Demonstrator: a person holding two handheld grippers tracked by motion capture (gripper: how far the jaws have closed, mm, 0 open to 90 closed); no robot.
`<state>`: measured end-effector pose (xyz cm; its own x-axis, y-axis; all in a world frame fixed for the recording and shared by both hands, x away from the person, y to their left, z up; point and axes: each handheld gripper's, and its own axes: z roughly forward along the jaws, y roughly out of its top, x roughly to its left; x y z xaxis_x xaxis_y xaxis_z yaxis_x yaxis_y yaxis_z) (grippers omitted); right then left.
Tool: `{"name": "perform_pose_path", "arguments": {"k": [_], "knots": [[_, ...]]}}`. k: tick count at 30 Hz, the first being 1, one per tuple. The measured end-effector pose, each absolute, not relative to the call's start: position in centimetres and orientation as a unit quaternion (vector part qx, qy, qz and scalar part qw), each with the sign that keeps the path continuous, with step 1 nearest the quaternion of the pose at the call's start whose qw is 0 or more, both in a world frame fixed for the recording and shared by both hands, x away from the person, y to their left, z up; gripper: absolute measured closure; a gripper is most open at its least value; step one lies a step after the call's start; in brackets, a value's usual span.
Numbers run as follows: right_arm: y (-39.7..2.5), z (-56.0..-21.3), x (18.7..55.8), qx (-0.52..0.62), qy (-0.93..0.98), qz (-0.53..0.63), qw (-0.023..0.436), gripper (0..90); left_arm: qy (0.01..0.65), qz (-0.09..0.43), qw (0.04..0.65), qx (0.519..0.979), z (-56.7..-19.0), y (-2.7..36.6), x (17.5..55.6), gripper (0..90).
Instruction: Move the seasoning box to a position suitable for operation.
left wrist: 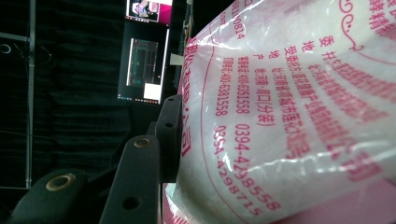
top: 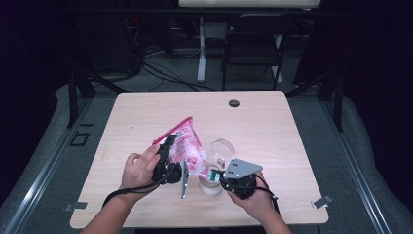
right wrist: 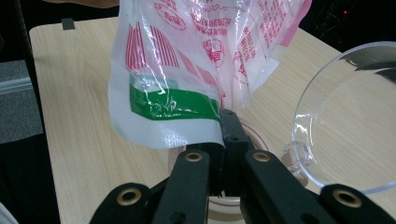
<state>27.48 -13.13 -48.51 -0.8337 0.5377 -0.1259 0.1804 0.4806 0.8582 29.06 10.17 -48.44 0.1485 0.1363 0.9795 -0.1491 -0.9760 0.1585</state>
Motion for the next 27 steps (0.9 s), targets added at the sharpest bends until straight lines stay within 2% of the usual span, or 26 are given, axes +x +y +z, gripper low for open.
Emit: {"name": "perform_pose_path", "arguments": {"k": [27], "knots": [[-13.14, -48.51, 27.50, 0.214, 0.838, 0.462, 0.194, 90.0, -0.007, 0.655, 0.110, 0.748, -48.33, 10.16, 29.04, 63.6]]}}
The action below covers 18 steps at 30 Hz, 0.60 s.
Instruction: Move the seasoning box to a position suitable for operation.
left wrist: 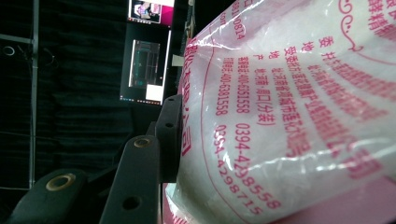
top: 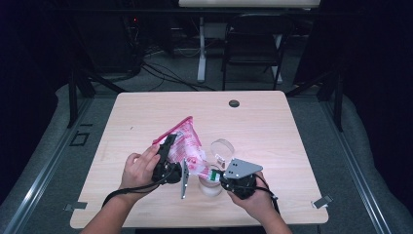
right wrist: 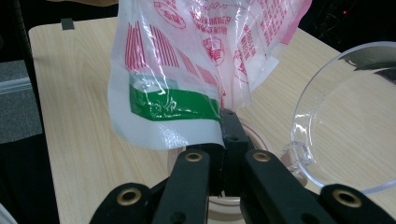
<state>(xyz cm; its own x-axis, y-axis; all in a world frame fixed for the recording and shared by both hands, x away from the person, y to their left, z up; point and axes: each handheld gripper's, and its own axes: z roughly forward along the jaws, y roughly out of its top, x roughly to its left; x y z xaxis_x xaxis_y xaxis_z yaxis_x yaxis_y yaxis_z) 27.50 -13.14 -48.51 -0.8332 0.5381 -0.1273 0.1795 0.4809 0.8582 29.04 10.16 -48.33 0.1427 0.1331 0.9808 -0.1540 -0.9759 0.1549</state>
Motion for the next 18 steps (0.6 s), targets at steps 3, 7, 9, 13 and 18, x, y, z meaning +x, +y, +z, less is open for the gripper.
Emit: {"name": "perform_pose_path", "arguments": {"k": [3, 7, 9, 13, 18], "knots": [[-13.13, -48.51, 27.49, 0.214, 0.838, 0.463, 0.194, 90.0, -0.007, 0.655, 0.109, 0.748, -48.31, 10.18, 29.02, 63.6], [-13.13, -48.51, 27.48, 0.214, 0.838, 0.463, 0.194, 90.0, -0.006, 0.654, 0.110, 0.749, -48.33, 10.18, 29.01, 63.6], [-13.13, -48.51, 27.48, 0.214, 0.838, 0.463, 0.194, 90.0, -0.007, 0.655, 0.109, 0.747, -48.30, 10.17, 29.02, 63.6], [-13.14, -48.51, 27.49, 0.214, 0.838, 0.462, 0.195, 90.0, -0.008, 0.656, 0.109, 0.747, -48.31, 10.16, 29.03, 63.6], [-13.14, -48.51, 27.49, 0.214, 0.838, 0.462, 0.194, 90.0, -0.008, 0.656, 0.109, 0.747, -48.29, 10.16, 29.02, 63.6]]}}
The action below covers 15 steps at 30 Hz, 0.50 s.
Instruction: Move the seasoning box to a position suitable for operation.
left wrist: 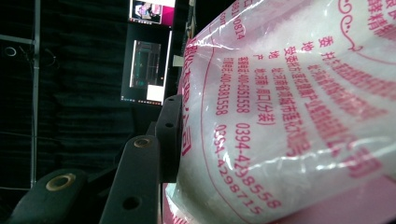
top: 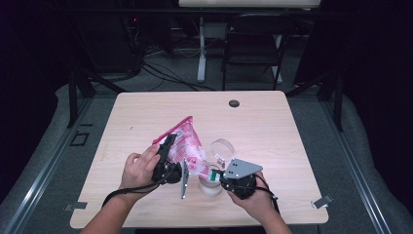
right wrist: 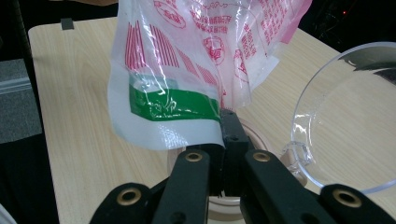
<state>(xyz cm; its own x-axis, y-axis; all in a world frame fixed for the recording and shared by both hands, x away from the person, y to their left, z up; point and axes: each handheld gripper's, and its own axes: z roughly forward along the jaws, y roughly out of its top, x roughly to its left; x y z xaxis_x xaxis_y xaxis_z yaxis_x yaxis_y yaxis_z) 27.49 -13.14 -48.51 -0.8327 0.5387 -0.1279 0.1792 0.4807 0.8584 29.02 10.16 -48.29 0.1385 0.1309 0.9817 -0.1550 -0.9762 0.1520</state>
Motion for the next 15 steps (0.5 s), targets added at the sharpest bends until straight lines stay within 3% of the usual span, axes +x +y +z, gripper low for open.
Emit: {"name": "perform_pose_path", "arguments": {"k": [15], "knots": [[-13.13, -48.52, 27.49, 0.214, 0.838, 0.462, 0.195, 90.0, -0.008, 0.657, 0.109, 0.746, -48.22, 10.17, 28.97, 63.6]]}}
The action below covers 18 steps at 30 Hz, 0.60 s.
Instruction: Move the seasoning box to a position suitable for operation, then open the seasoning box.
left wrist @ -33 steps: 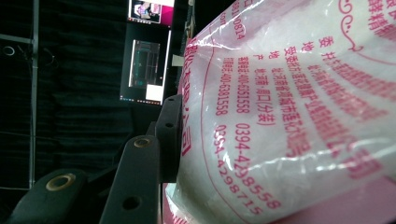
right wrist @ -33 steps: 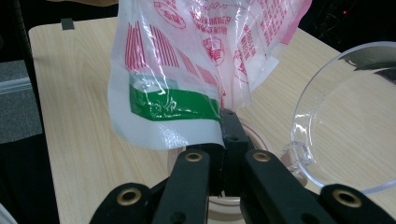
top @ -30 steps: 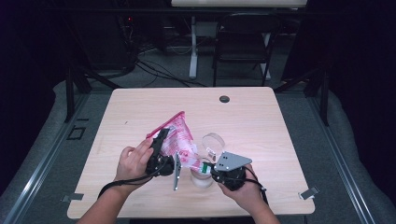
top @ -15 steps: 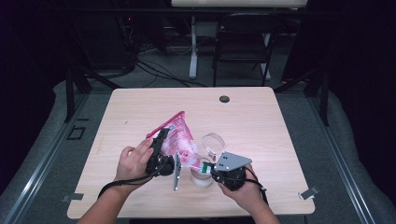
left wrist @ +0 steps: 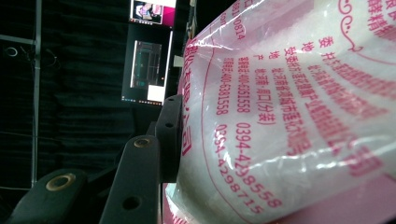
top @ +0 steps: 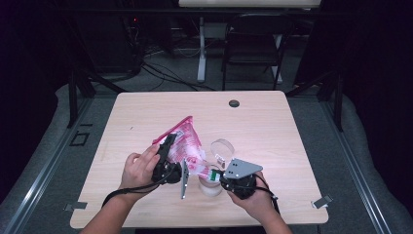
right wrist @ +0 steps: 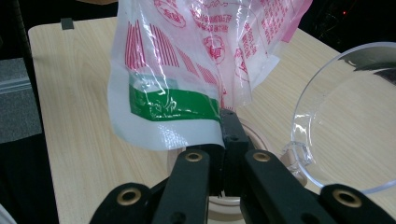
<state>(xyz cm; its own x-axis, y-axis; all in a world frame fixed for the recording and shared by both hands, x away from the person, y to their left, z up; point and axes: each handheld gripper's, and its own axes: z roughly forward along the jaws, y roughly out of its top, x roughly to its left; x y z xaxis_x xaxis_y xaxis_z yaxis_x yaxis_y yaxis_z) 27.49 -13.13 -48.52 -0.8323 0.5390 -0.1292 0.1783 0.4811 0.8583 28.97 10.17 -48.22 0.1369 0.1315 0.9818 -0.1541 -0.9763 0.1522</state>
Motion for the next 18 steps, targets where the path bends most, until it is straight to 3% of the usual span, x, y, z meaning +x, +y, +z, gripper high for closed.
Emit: {"name": "perform_pose_path", "arguments": {"k": [18], "knots": [[-13.11, -48.56, 27.55, 0.215, 0.837, 0.465, 0.192, 90.0, -0.013, 0.662, 0.110, 0.741, -47.91, 10.11, 29.00, 63.7]]}}
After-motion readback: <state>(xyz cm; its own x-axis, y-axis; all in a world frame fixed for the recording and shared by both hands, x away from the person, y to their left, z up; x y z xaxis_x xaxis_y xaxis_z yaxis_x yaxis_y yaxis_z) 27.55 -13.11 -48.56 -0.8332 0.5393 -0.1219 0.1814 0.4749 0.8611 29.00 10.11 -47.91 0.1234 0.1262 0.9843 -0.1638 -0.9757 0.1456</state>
